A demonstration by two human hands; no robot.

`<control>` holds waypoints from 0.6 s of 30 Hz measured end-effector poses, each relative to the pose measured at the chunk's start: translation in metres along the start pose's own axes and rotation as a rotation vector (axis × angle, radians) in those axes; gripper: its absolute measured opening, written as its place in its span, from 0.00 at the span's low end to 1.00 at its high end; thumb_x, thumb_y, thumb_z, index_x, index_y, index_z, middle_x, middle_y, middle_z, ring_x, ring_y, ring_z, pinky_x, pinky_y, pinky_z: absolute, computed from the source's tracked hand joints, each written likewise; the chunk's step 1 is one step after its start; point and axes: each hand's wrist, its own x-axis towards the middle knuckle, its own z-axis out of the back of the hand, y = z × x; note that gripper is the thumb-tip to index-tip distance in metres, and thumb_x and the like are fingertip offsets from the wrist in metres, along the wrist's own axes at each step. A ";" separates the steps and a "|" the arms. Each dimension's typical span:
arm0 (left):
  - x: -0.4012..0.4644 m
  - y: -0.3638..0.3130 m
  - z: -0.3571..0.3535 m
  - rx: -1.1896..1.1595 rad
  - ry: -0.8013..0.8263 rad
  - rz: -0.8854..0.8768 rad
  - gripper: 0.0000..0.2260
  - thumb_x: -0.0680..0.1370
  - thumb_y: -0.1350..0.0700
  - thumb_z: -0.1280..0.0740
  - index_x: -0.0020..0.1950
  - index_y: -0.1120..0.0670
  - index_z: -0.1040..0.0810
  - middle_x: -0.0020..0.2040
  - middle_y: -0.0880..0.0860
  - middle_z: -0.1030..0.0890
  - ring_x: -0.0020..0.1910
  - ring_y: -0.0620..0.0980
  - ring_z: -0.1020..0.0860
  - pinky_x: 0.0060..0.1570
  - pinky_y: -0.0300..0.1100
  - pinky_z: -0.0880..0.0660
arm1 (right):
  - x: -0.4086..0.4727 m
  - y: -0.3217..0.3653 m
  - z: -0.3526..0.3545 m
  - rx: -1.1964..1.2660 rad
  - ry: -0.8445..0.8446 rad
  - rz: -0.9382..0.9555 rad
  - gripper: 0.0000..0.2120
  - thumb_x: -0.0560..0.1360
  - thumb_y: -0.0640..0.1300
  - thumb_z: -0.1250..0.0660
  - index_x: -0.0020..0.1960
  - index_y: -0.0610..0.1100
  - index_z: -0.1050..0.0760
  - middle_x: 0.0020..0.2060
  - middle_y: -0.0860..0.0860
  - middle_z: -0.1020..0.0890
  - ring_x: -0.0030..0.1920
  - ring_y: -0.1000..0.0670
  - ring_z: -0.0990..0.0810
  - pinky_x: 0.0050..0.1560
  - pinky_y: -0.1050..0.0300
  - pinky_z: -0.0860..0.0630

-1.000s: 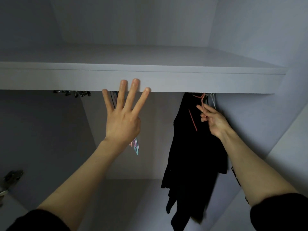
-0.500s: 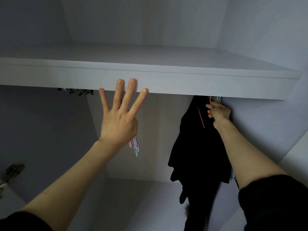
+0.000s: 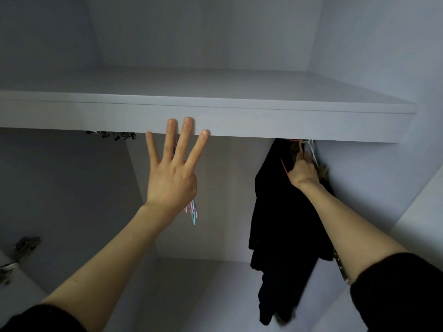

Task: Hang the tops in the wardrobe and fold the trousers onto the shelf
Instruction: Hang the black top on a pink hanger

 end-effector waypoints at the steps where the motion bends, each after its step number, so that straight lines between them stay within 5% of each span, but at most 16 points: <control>1: -0.002 -0.002 0.002 -0.019 0.015 0.014 0.46 0.65 0.70 0.32 0.77 0.53 0.51 0.76 0.57 0.53 0.75 0.62 0.54 0.66 0.68 0.57 | -0.007 0.004 0.004 0.011 -0.010 0.010 0.26 0.77 0.35 0.41 0.73 0.33 0.42 0.74 0.40 0.43 0.73 0.40 0.41 0.71 0.51 0.40; 5: -0.025 -0.017 0.005 -0.189 0.095 0.054 0.42 0.67 0.70 0.34 0.77 0.56 0.50 0.77 0.59 0.51 0.75 0.61 0.52 0.69 0.66 0.52 | -0.057 0.023 0.006 0.093 -0.097 0.177 0.22 0.78 0.37 0.42 0.72 0.36 0.36 0.75 0.41 0.43 0.75 0.44 0.45 0.73 0.58 0.48; 9: -0.064 -0.040 0.001 -0.406 0.331 0.076 0.32 0.73 0.65 0.36 0.76 0.58 0.43 0.76 0.60 0.45 0.76 0.60 0.49 0.73 0.59 0.48 | -0.124 0.025 -0.006 0.210 0.003 0.193 0.21 0.79 0.39 0.42 0.72 0.40 0.35 0.73 0.44 0.35 0.72 0.46 0.37 0.71 0.58 0.42; 13: -0.090 -0.064 0.001 -0.648 0.534 0.067 0.22 0.78 0.61 0.39 0.73 0.57 0.35 0.73 0.57 0.36 0.73 0.57 0.39 0.70 0.52 0.39 | -0.188 0.005 -0.010 0.125 0.130 0.085 0.20 0.80 0.42 0.42 0.72 0.43 0.34 0.66 0.45 0.26 0.66 0.44 0.29 0.67 0.48 0.34; 18: -0.129 -0.098 0.005 -0.939 0.679 -0.019 0.18 0.79 0.61 0.40 0.70 0.56 0.30 0.68 0.54 0.28 0.65 0.55 0.28 0.65 0.47 0.33 | -0.270 -0.032 -0.009 0.094 0.175 -0.089 0.17 0.80 0.44 0.42 0.68 0.45 0.30 0.59 0.45 0.21 0.61 0.44 0.24 0.61 0.51 0.28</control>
